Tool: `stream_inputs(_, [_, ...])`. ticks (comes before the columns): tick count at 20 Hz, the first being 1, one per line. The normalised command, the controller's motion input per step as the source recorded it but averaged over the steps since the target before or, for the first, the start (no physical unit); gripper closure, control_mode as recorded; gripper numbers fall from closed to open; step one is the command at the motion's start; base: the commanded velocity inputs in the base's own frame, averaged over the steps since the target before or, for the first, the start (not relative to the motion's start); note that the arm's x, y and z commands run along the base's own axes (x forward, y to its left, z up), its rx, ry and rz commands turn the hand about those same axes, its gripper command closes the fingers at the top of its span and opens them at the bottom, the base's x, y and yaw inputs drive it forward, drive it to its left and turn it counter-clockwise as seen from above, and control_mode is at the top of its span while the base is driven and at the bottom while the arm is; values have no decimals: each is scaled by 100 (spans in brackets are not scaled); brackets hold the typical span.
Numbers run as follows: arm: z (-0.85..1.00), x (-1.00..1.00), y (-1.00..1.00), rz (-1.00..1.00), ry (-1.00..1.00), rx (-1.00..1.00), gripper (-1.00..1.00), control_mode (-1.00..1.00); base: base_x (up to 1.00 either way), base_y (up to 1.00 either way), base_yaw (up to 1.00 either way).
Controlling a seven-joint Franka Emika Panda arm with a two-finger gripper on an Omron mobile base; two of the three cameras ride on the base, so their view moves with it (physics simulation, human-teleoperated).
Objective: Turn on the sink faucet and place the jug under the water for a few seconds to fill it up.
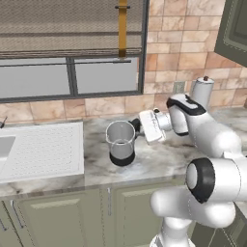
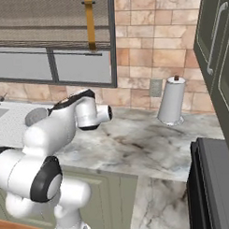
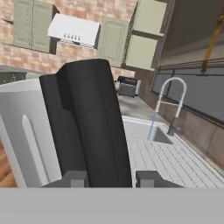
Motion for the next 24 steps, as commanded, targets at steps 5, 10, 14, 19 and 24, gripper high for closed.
stream_inputs(5, [42, -4, 0, -20, 1, 11, 100, -100, 0, 0, 0])
stream_inputs(10, [0, 0, 0, 0, 0, 0, 100, 100, -1, 2, -18])
stream_inputs(14, [0, 0, 0, 0, 0, 0, 100, 100, 0, 37, -10])
stream_inputs(19, [0, 0, 0, 0, 0, 0, 100, 100, 1, 71, -4])
stream_inputs(24, [0, 0, 0, 0, 0, 0, 100, 100, 0, 88, -5])
